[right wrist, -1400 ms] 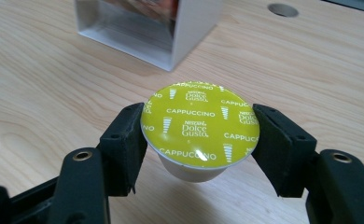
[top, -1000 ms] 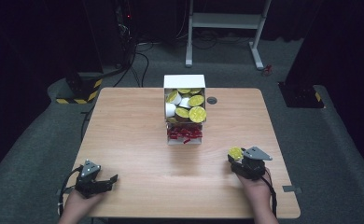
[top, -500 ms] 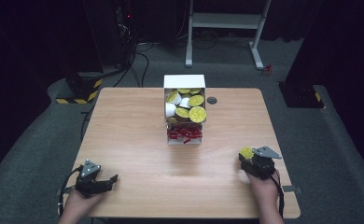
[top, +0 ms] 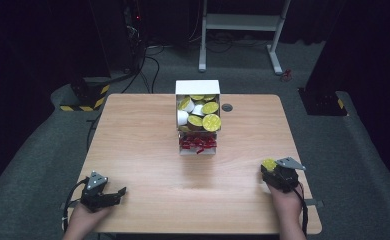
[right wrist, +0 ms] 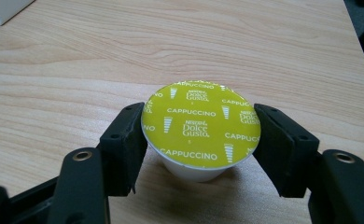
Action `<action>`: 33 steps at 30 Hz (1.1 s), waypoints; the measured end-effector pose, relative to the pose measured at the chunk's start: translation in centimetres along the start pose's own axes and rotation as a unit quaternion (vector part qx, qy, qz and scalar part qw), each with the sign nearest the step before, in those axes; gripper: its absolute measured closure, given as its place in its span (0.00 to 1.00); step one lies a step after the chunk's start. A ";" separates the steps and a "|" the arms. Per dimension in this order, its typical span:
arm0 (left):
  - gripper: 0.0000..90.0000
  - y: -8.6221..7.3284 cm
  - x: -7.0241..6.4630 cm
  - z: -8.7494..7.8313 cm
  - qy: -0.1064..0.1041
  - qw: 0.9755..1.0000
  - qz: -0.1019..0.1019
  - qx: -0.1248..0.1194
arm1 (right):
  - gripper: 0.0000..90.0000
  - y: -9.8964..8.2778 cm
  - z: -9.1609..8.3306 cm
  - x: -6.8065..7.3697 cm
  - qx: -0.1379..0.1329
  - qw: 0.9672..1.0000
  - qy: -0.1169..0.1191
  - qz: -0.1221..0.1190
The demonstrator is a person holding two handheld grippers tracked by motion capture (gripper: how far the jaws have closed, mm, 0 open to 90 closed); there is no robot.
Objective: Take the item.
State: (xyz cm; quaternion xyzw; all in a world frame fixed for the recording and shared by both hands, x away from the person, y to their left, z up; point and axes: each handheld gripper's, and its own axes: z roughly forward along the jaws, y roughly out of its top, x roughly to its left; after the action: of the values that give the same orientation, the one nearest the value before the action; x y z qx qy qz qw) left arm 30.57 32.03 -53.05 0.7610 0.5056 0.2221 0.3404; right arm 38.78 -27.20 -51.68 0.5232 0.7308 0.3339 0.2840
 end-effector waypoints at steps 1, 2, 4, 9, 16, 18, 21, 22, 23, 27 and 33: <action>0.18 0.0 0.0 0.0 0.000 1.000 0.001 0.001 | 0.39 0.0 0.0 0.0 0.001 1.000 0.001 -0.002; 0.18 0.0 0.1 0.0 -0.002 1.000 0.000 0.000 | 0.38 0.0 0.0 0.0 0.002 1.000 0.002 0.002; 0.18 0.0 0.0 0.0 0.000 1.000 0.000 0.000 | 0.35 0.0 0.1 -0.1 -0.002 1.000 0.011 0.005; 0.18 0.0 0.1 0.0 -0.001 1.000 0.000 0.000 | 0.28 0.2 -0.2 0.0 -0.012 1.000 0.010 0.009; 0.18 0.0 0.0 0.0 0.000 1.000 0.001 0.001 | 0.24 0.5 -0.6 0.2 -0.025 1.000 0.011 0.012; 0.18 0.0 0.1 0.0 -0.002 1.000 -0.001 0.000 | 0.23 0.7 -0.8 0.4 -0.023 1.000 0.010 0.014; 0.18 0.0 0.1 0.0 -0.002 1.000 0.000 0.000 | 0.22 1.0 -1.1 0.9 -0.031 0.999 0.016 0.006; 0.18 0.0 0.1 0.0 -0.002 1.000 0.000 0.000 | 0.22 1.1 -1.2 1.1 -0.033 0.999 0.018 0.005; 0.18 0.0 0.1 0.0 -0.002 1.000 -0.001 -0.001 | 0.22 1.2 -1.4 1.2 -0.036 0.999 0.020 0.003; 0.18 0.0 0.1 0.0 -0.002 1.000 0.000 0.001 | 0.21 1.6 -1.8 1.9 -0.042 0.999 0.029 -0.003; 0.18 0.0 0.1 0.0 -0.003 1.000 -0.002 -0.001 | 0.20 2.0 -2.6 3.1 -0.047 0.998 0.047 -0.008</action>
State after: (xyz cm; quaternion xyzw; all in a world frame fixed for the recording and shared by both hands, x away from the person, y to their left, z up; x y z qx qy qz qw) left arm 30.60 32.12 -53.03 0.7606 0.5057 0.2194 0.3431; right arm 37.03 -24.24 -48.75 0.4876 0.7309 0.3897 0.2760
